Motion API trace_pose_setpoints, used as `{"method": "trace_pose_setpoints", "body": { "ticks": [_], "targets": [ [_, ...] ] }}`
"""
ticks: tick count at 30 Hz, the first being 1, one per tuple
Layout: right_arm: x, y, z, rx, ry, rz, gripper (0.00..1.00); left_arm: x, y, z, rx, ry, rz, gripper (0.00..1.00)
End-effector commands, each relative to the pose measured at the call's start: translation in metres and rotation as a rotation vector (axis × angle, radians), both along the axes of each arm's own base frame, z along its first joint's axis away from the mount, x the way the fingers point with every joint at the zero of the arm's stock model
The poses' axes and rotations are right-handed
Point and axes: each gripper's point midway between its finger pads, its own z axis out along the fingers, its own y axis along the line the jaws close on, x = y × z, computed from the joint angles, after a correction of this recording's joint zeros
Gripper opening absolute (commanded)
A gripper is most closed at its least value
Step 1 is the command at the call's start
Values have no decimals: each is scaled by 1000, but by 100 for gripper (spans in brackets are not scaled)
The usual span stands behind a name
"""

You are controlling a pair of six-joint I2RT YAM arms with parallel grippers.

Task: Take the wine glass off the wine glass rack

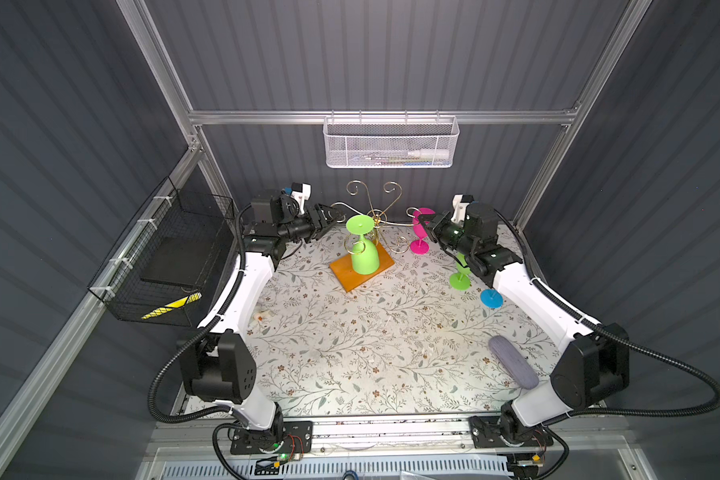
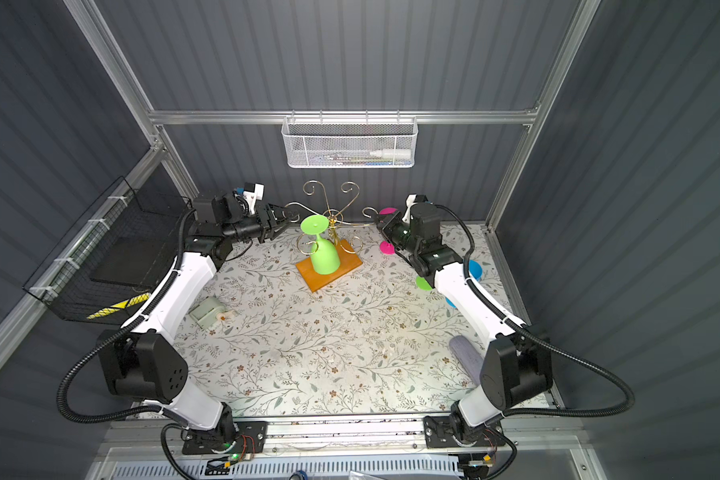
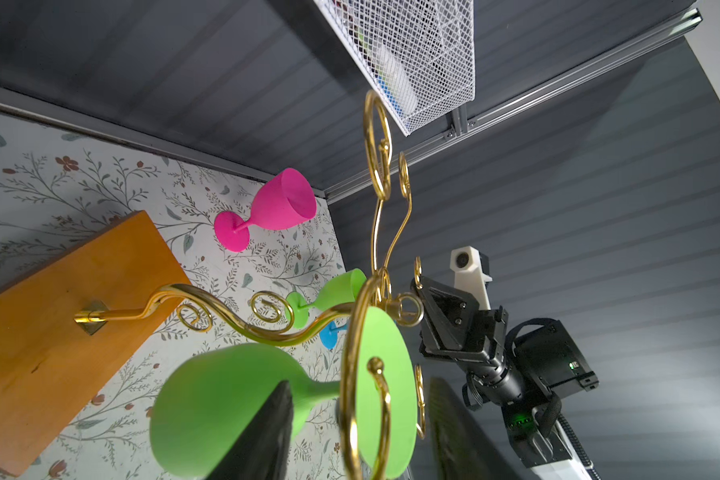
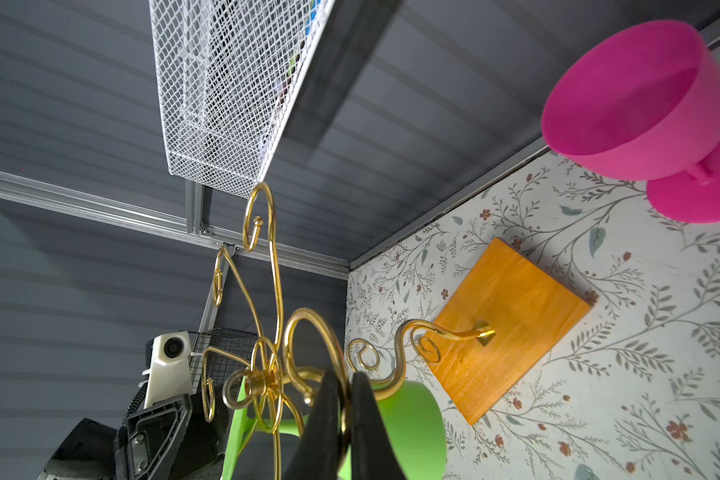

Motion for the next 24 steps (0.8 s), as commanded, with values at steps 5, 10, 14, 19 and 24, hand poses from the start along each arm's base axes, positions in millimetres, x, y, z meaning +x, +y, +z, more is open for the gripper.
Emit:
{"method": "trace_pose_setpoints", "body": {
  "ticks": [5,10,14,19,24],
  "targets": [
    [3,-4,50,25,-157,-29,0,2,-7,19,-32,-56,-56,59],
    [7,2,52,50,-151,-28,0,7,-8,21,-23,-66,-65,59],
    [7,7,58,66,-165,-18,0,15,-6,17,-36,-52,-61,59],
    [10,14,66,68,-187,0,2,21,-7,12,-41,-44,-70,58],
    [13,18,72,62,-201,11,13,24,-6,8,-42,-36,-79,58]
  ]
}}
